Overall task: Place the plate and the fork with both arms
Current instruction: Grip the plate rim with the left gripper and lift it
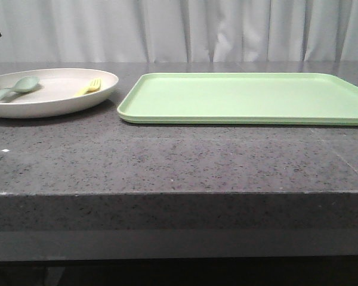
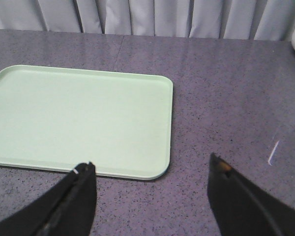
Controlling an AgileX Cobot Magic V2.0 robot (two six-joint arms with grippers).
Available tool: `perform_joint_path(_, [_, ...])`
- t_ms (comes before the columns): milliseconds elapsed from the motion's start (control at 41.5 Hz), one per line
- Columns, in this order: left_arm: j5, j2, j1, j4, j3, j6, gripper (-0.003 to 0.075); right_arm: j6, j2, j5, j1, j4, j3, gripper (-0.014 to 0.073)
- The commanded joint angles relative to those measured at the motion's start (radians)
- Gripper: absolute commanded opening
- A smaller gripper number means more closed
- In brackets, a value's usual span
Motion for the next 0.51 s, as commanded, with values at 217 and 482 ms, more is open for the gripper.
perform_joint_path(217, [0.004, -0.055, -0.006, -0.019, -0.032, 0.002, -0.0018, -0.007, 0.013, -0.075, -0.004, -0.011, -0.033, 0.0508])
perform_joint_path(482, [0.0, -0.06, -0.005, -0.022, -0.032, 0.002, -0.0018, -0.007, 0.013, -0.075, -0.004, -0.011, -0.033, 0.0508])
